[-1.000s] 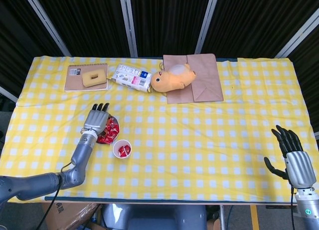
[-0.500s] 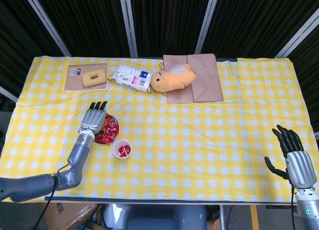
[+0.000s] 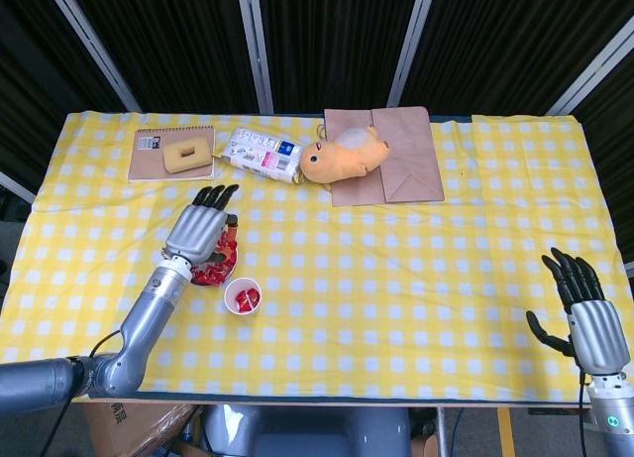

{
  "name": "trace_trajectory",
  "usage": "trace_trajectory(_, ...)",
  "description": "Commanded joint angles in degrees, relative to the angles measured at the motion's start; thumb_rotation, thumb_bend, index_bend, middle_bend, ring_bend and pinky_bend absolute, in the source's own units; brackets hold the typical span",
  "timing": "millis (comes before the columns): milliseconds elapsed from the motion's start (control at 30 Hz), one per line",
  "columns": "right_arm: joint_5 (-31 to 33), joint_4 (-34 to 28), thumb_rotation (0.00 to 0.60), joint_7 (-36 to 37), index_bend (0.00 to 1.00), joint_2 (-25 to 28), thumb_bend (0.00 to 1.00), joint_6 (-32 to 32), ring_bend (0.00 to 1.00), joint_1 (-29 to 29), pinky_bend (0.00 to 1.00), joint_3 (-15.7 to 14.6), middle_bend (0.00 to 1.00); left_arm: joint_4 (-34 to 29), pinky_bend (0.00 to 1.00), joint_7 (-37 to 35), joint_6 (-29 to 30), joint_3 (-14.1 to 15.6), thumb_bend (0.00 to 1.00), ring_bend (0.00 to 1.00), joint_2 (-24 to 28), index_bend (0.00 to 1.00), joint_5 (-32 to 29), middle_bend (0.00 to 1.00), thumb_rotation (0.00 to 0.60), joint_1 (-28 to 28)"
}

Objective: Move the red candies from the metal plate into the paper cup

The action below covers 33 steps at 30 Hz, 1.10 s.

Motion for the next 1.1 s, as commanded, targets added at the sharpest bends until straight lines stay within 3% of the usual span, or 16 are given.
trace_trajectory(33, 0.0, 0.1, 0.6, 0.0, 0.0, 0.0, 0.42, 0.1, 0.0, 0.0, 0.0, 0.0, 0.0, -6.2, 0.0, -0.1, 1.9, 0.5, 0.4, 0.0, 3.0, 0.59, 3.7, 0.0, 0.6, 0.9)
trace_trajectory(400, -0.2, 0.3, 0.6, 0.4, 0.0, -0.2, 0.42, 0.5, 0.0, 0.0, 0.0, 0.1, 0.0, -13.7, 0.0, 1.9, 3.1, 5.1, 0.4, 0.0, 3.3, 0.59, 7.9, 0.0, 0.6, 2.1)
trace_trajectory(700, -0.6, 0.4, 0.6, 0.7, 0.0, -0.2, 0.42, 0.8, 0.0, 0.0, 0.0, 0.0, 0.0, -10.3, 0.0, 0.8, 3.0, 7.1, 0.4, 0.0, 0.2, 0.59, 7.5, 0.0, 0.6, 3.0)
trace_trajectory(1100, -0.6, 0.6, 0.6, 0.9, 0.0, -0.2, 0.42, 0.9, 0.0, -0.1, 0.0, 0.0, 0.0, -5.4, 0.0, 0.0, 1.5, 7.3, 0.4, 0.0, -4.5, 0.59, 6.4, 0.0, 0.6, 2.4)
